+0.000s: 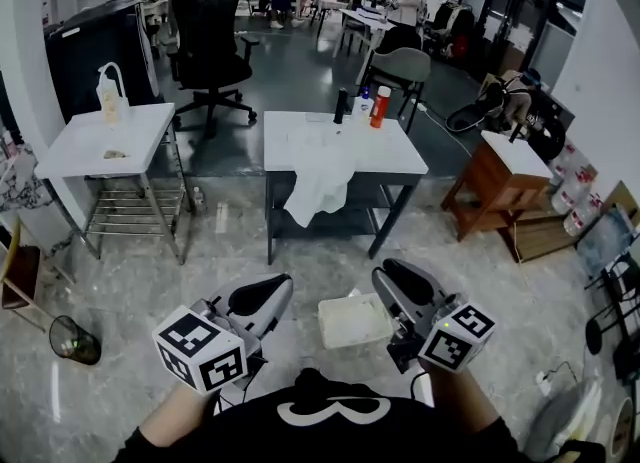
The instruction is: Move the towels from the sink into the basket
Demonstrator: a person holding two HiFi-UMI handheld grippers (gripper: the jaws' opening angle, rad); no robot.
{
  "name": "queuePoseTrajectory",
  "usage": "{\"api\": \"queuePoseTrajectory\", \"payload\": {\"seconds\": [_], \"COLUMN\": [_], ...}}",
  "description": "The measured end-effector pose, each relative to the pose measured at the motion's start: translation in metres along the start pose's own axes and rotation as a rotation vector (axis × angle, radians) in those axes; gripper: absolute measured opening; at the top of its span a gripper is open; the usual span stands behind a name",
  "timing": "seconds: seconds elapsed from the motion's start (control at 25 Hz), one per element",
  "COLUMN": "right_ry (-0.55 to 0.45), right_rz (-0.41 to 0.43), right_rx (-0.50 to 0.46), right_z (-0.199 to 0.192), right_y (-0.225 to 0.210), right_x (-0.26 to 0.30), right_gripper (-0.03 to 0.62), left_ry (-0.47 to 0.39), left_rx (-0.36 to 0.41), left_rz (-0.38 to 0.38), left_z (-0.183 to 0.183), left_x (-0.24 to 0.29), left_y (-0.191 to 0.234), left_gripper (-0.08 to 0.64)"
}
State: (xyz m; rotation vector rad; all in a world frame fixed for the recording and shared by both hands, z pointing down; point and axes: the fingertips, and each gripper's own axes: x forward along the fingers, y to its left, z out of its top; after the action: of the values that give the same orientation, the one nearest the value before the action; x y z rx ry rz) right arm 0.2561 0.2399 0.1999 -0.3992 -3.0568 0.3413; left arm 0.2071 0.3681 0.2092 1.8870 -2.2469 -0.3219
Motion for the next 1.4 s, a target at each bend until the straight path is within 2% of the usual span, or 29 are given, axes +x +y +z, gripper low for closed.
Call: {"api": "queuePoseTrajectory", "payload": {"seconds": [0.08, 0.24, 0.64, 0.92, 1.12, 1.4], "right_ry": [0.002, 0.033, 0.079, 0.132, 0.206, 0.262], "right_rz": [-0.006, -0.005, -0.011, -0.034, -0.021, -0.064], "right_rx": [0.001, -0.042, -0.034, -0.009, -0.049, -0.022], "right_z": [-0.001, -0.005, -0.013, -0.01, -0.018, -0.03], "right_y": [-0.01, -0.027, -0.113, -0.211, -0.291, -0.397], "right_x": [0.006, 0.026, 0.099, 0.16, 0.201, 0.25], "right_gripper": [0.12, 0.244, 0.325, 0.341, 0.344, 0.344], "left_ry": [0.007, 0.013, 0.046, 0.096, 0.138, 0.195], "left_rx": [-0.004, -0.017, -0.053, -0.094, -0.135, -0.135], "left_rz": [0.014, 0.045, 0.117, 0.128, 0.122, 0.116], "left_z": [-0.003, -0.006, -0.009, -0.004, -0.009, -0.012], "left_x": [0.003, 0.01, 0.068, 0.154, 0.234, 0.322], "left_y": [0.009, 0.032, 0.11, 0.182, 0.241, 0.305], "left_gripper": [0.005, 0.005, 0.005, 0.005, 0.006, 0.005]}}
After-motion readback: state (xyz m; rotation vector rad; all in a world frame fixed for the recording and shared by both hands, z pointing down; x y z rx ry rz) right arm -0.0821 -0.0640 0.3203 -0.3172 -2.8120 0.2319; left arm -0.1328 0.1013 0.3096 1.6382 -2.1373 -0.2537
